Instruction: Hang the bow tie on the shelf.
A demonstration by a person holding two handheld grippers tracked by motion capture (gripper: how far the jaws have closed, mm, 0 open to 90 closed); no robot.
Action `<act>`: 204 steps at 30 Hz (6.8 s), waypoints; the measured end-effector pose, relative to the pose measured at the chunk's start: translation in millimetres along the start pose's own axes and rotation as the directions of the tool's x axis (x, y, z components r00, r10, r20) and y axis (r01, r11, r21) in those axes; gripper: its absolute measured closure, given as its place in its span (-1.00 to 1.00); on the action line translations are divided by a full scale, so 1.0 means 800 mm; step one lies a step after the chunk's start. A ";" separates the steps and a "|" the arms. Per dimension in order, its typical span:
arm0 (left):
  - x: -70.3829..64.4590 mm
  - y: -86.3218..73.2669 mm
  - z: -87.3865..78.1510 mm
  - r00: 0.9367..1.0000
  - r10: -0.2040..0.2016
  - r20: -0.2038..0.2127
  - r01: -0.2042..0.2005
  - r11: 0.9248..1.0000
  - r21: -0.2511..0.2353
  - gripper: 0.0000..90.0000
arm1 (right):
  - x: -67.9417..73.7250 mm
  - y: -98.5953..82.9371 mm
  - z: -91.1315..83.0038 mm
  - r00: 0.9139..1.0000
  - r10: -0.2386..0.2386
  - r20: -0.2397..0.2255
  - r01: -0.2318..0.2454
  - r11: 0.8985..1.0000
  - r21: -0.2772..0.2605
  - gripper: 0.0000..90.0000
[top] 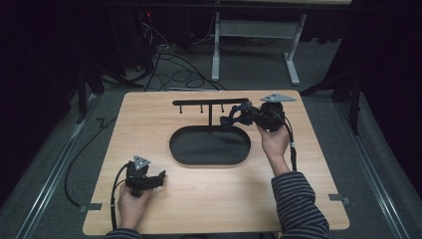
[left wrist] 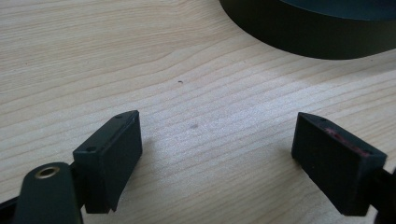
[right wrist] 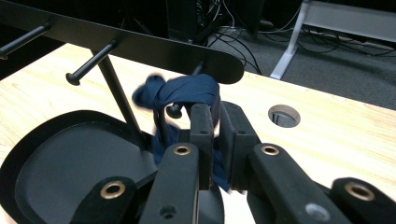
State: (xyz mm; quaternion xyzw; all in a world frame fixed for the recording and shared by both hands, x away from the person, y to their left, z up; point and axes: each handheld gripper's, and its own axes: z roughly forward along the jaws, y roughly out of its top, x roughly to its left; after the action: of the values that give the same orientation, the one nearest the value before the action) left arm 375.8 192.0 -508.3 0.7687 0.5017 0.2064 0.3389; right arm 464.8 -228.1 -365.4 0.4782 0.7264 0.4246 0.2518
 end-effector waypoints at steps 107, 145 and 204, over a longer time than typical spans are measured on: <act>-0.001 -0.001 -0.001 1.000 0.001 -0.002 -0.001 1.000 0.000 -0.63 | -0.061 -0.100 -0.147 0.986 0.151 -0.072 -0.155 0.986 -0.054 0.01; -0.001 -0.001 -0.001 1.000 0.002 -0.001 -0.002 1.000 0.000 -0.63 | -0.041 -0.145 -0.136 0.983 0.172 -0.072 -0.176 0.983 -0.055 0.04; -0.001 -0.001 -0.001 1.000 0.002 0.000 -0.002 1.000 0.002 -0.63 | -0.009 -0.173 -0.088 0.967 0.201 -0.156 -0.198 0.980 0.030 0.06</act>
State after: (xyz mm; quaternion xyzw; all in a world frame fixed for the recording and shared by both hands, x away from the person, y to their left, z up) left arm 374.5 192.0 -508.2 0.7695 0.5010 0.2065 0.3379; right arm 346.8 -286.4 -448.6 0.5155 0.6953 0.4790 0.1460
